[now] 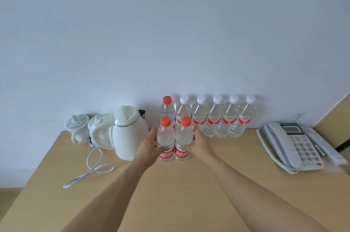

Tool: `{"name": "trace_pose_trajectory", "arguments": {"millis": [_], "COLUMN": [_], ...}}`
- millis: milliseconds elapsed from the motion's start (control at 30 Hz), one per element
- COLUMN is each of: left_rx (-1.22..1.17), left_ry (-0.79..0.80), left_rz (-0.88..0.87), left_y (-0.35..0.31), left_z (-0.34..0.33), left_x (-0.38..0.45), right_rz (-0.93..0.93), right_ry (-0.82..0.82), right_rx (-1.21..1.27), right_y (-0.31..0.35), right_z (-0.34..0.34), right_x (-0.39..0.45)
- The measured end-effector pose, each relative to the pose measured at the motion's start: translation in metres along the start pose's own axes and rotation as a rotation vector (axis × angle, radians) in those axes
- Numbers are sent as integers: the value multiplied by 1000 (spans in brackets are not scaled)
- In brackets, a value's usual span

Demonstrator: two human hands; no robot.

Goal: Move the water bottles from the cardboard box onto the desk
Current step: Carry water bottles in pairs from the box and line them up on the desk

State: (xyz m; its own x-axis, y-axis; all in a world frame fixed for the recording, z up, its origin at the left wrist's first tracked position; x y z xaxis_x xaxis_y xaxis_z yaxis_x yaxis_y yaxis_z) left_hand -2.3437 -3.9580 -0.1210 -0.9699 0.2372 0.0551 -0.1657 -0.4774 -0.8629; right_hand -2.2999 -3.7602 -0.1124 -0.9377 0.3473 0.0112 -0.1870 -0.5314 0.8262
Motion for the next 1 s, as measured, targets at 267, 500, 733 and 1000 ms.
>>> {"name": "trace_pose_trajectory", "arguments": {"millis": [267, 500, 733, 1000], "left_rx": [151, 221, 158, 177], "left_ry": [-229, -323, -314, -305], "left_rz": [-38, -50, -66, -42], "left_y": [-29, -46, -49, -53], "left_z": [15, 19, 20, 14], "left_x": [-11, -14, 0, 25], "right_rz": [71, 164, 184, 170], "right_ry": [-44, -97, -125, -125], "right_rx": [38, 19, 36, 58], "right_y": [10, 21, 20, 21], "right_z": [10, 21, 21, 20], "right_x": [3, 5, 2, 3]}}
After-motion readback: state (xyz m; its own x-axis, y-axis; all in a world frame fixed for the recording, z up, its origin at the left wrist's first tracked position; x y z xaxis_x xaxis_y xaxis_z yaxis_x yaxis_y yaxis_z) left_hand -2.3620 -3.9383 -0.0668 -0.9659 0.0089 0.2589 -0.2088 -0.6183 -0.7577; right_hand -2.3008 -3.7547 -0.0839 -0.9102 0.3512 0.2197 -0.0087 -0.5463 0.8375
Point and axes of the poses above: each hand's wrist, its own x-axis towards the middle knuckle, its own z-axis out of the back of the hand, y = z × x, the point moved 9 cm from there along x, towards the middle knuckle, and after that the axes turned 7 degrees about -y, right-handed, at the moved point
